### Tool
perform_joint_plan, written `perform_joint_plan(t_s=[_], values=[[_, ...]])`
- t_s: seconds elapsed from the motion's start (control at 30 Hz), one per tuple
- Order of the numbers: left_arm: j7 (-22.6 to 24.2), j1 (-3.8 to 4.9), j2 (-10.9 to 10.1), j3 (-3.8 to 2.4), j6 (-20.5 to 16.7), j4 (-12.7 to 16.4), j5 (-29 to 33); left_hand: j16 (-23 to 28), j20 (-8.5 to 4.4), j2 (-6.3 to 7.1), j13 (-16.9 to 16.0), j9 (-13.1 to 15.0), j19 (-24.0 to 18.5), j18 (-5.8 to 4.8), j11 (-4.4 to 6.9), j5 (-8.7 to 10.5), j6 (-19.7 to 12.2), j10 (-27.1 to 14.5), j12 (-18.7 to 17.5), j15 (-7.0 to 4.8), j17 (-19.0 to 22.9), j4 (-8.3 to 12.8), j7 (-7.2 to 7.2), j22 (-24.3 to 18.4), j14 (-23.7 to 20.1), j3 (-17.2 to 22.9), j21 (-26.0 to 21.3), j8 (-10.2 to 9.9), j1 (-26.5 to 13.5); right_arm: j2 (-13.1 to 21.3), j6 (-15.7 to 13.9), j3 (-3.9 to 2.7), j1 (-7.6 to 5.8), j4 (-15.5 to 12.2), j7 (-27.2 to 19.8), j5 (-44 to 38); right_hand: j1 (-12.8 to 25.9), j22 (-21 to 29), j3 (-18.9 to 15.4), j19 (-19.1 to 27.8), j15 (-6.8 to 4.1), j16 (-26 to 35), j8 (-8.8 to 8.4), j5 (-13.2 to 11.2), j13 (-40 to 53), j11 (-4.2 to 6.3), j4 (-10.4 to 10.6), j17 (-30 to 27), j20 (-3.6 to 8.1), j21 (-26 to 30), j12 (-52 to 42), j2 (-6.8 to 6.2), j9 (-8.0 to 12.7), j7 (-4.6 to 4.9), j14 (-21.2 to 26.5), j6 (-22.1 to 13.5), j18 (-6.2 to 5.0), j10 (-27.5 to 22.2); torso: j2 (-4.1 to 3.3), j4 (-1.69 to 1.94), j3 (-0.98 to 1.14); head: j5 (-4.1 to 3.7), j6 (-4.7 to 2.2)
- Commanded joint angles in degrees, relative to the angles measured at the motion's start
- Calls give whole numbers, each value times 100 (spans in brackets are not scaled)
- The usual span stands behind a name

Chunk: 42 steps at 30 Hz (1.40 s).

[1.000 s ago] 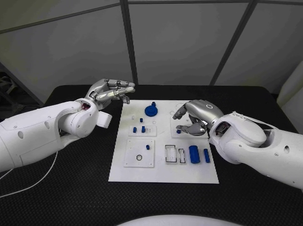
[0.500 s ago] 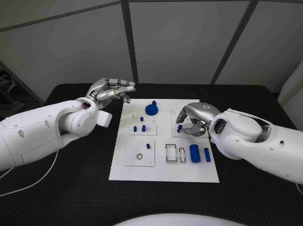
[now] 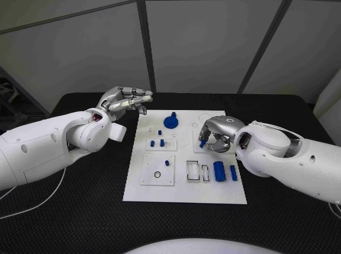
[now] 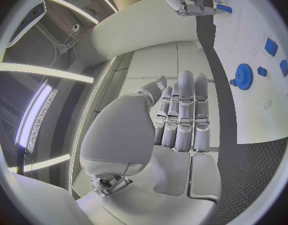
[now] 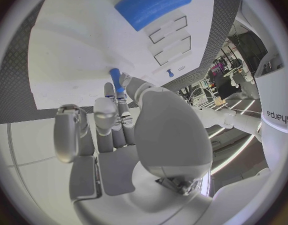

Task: Assemble the parts on the task board

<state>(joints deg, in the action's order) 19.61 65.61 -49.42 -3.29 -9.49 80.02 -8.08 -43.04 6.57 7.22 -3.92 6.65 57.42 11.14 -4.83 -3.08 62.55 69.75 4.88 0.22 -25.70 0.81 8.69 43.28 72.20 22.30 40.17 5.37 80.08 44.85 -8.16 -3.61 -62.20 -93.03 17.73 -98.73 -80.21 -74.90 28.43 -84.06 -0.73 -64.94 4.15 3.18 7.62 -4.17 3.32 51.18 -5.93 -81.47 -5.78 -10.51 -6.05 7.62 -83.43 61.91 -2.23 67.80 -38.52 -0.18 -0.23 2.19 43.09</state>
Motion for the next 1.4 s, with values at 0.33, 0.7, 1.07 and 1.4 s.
perform_joint_plan(t_s=[0.33,0.7,1.07,1.4], values=[[17,7,2,-4,51,-9,21,22,0,-15,-6,9,-5,-73,-10,32,12,-7,-3,19,6,-3,-7,-7,-27,-39,-13,-27,-33,-38,-109,1,-10,57,73,-31,-48,-1163,117,-375,-150,-160,177,-27,79,187,-37,141,175,-386,-97,268,-129,-150,-70,447,102,556,8,-6,-1,4,31],[17,5,5,-4,40,-28,21,26,1,-27,-6,10,-3,-73,-10,32,15,-6,-3,19,9,-5,-7,-11,-26,-42,-20,-27,-35,194,-944,-1,-8,-376,-210,32,-56,-1326,90,-477,-183,-193,192,-21,99,212,-81,172,215,-604,-68,291,-172,-173,-77,512,158,621,19,-13,-3,42,50],[24,1,28,-4,45,-39,21,26,1,-27,-6,10,-3,-73,-10,32,15,-6,-3,19,9,-5,-7,-11,-26,-42,-20,-27,-35,207,-1313,-9,-8,-1184,-483,409,-103,-1358,103,-498,-192,-215,183,-5,107,220,-140,191,229,-647,-33,302,-194,-175,-82,527,169,640,6,8,-7,96,65],[7,1,95,-4,76,-54,21,31,1,-38,-6,11,1,-73,-10,31,15,-5,-4,19,11,-6,-7,-16,-23,-45,-28,-28,-37,-539,-1165,146,97,-909,-802,769,-132,-1335,122,-482,-193,-192,163,2,111,213,-183,146,234,-615,1,318,-204,-165,-71,515,160,636,1,6,-11,161,79]])
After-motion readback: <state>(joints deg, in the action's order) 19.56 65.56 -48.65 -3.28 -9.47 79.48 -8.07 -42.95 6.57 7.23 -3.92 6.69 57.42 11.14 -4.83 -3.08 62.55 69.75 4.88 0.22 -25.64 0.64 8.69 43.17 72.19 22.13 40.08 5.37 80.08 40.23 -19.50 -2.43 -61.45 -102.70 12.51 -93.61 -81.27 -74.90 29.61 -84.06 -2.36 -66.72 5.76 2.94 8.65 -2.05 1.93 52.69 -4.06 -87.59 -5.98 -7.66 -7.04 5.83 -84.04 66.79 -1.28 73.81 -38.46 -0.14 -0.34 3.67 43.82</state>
